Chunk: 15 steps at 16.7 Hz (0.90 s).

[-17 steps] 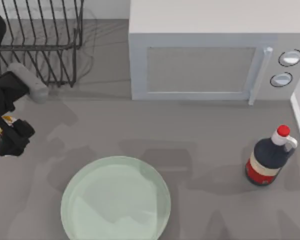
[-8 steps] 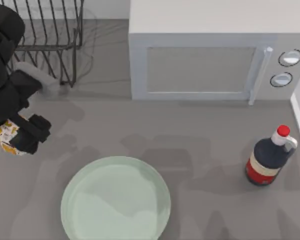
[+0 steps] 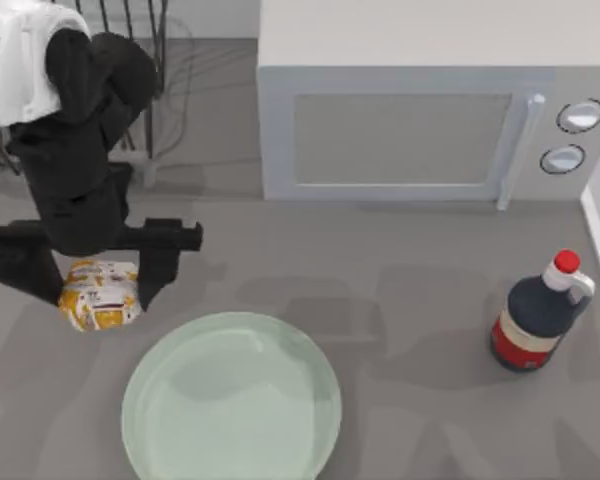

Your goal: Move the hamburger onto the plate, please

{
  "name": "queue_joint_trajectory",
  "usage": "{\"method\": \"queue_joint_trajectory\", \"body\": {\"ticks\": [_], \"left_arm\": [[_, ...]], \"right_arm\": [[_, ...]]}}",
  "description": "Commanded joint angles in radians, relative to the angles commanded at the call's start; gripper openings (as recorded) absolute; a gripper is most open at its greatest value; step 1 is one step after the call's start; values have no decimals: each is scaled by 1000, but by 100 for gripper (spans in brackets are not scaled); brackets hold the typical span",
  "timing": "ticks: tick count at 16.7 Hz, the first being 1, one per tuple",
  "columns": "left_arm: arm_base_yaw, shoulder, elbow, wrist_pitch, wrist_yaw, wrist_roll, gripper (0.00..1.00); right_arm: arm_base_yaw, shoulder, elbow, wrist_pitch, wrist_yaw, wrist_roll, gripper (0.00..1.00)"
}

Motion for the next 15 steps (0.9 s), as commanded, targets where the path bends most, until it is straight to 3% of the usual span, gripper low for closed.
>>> {"method": "queue_joint_trajectory", "body": {"ticks": [9, 15], "left_arm": [[-251, 60, -11, -27, 0, -1193, 0], [-368, 11, -32, 18, -11, -1745, 0]], "right_arm": [[0, 0, 0, 0, 0, 0, 100], [0, 0, 0, 0, 0, 0, 100]]}}
